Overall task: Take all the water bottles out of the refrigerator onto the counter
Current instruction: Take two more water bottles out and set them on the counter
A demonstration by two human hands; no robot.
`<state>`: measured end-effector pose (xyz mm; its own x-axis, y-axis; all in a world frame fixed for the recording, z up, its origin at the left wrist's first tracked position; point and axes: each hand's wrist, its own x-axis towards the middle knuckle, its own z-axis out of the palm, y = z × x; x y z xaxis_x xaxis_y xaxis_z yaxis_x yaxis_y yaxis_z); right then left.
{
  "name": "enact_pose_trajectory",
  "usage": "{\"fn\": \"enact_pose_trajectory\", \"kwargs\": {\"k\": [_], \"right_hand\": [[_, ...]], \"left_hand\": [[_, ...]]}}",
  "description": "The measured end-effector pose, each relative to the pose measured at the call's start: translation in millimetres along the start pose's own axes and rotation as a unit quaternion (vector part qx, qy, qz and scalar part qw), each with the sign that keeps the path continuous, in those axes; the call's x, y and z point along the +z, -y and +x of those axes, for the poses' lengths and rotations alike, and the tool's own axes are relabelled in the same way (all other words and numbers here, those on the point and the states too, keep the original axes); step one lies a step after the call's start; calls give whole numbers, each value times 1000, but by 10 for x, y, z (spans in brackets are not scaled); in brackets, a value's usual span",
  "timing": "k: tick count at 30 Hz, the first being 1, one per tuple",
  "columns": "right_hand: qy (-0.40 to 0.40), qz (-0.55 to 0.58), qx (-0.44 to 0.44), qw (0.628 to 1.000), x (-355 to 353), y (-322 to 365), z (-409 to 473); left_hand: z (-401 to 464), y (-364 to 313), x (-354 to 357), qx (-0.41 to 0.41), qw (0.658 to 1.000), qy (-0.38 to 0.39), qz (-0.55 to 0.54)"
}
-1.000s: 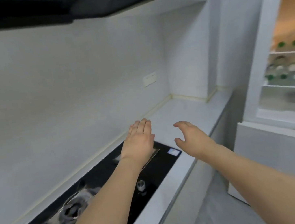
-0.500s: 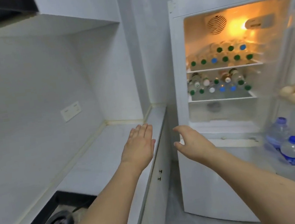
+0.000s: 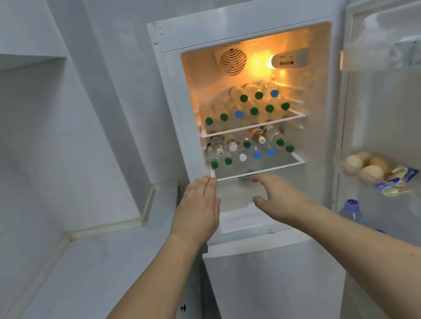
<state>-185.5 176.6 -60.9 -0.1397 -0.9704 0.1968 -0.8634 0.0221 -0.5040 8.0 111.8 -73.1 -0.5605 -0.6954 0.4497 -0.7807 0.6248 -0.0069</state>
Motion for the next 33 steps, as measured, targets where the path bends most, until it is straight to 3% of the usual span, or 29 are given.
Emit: {"fn": "enact_pose_trajectory", "kwargs": {"k": [14, 25, 33], "right_hand": [[-95, 64, -23, 993, -644, -784, 1412], [-136, 81, 14, 987, -849, -1200, 2458], [-157, 35, 55, 986, -953, -1461, 3445]], "left_hand": [[1825, -298, 344, -17, 996, -61, -69], [3069, -132, 595, -31, 996, -46, -64], [4111, 29, 970, -18, 996, -40, -78]]}}
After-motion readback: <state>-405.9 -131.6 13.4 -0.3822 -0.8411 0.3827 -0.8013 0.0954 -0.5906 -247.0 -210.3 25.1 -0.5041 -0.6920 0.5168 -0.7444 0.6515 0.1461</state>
